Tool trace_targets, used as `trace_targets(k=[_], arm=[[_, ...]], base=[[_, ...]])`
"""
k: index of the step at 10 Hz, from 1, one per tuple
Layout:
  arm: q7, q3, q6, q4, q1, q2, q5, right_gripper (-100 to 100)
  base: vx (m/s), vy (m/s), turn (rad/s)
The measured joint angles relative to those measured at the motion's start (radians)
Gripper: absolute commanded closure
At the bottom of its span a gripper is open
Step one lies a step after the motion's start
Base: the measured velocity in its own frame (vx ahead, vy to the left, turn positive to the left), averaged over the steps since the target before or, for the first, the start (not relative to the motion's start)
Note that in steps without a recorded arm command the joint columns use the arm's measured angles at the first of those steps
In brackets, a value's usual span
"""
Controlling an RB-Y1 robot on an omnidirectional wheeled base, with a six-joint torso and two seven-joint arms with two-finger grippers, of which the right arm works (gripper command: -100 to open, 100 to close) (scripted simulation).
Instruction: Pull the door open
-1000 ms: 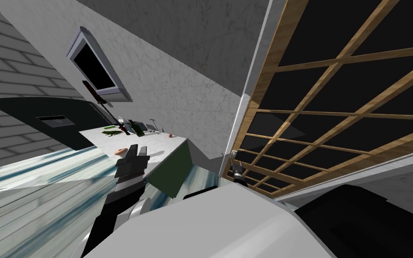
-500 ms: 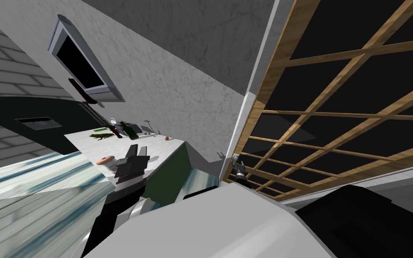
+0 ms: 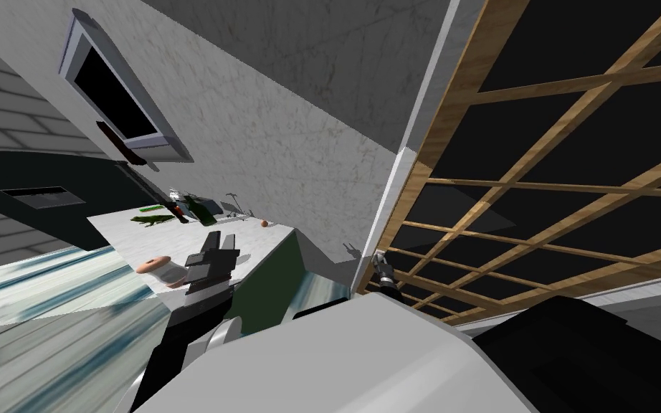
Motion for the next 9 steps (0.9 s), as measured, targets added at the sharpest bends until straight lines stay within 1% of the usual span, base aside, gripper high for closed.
trace_targets(k=[3,4,7,8,9], arm=[[0.001,0.001,0.0,-0.001,-0.001,0.001,0.001,100],[0.001,0.001,0.0,-0.001,-0.001,0.001,0.001,100],[-0.016,0.02,-0.004,-0.013,-0.002,-0.016,0.015,100],[-0.024,0.031,-0.002,-0.016,0.002,-0.023,0.021,100],[-0.03,0.042,0.001,-0.028,0.013,-0.031,0.027,100]], base=[[0.0,0.0,0.0],[-0.121,-0.002,0.044],[-0.195,0.027,0.059],[-0.181,0.022,0.075],[-0.195,0.024,0.076]])
